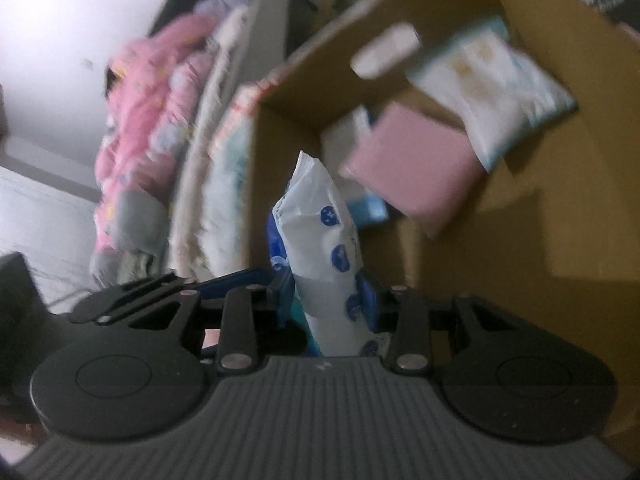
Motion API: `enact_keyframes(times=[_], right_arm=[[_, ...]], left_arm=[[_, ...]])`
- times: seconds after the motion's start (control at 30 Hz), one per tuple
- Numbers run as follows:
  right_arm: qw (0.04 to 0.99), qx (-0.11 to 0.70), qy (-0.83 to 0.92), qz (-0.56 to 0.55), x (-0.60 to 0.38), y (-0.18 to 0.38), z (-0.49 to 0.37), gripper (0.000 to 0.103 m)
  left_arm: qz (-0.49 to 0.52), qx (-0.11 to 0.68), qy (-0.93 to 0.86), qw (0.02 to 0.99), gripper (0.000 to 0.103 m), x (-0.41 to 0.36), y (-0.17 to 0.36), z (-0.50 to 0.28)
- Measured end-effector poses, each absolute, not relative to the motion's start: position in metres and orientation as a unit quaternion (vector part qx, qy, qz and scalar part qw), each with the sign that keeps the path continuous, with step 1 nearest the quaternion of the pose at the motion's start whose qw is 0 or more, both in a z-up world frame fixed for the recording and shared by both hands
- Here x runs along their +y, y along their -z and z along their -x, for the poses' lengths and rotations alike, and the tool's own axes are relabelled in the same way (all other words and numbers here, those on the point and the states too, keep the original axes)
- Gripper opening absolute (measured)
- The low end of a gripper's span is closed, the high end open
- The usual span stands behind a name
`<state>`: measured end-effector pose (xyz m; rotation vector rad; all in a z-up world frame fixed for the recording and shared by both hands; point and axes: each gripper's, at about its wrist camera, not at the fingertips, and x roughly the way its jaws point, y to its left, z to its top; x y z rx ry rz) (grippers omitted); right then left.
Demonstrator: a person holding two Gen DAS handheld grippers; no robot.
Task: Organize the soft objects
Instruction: 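Carry the wipes pack with the right gripper over the cardboard box, then lower the wipes pack into the cardboard box and open the right gripper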
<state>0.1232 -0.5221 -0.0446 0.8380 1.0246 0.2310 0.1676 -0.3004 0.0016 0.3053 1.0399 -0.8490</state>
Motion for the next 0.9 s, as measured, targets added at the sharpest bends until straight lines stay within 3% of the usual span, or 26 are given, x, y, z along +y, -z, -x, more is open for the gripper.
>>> enact_keyframes(times=[0.2,0.57,0.9], right_arm=[[0.747,0.508,-0.108,-0.415,-0.522,0.089,-0.140,0.032],[0.779,0.526,-0.030,-0.339,-0.528,0.088,-0.138,0.031],[0.776,0.543,-0.082,-0.309,-0.475,0.092,-0.166,0.031]], left_arm=[[-0.167,0.467,0.378,0.782,0.057,-0.304,0.000,-0.161],[-0.138,0.423,0.374,0.814,0.068,-0.258,-0.038,-0.156],[-0.098,0.395,0.336,0.849,0.082,-0.193,-0.047,-0.157]])
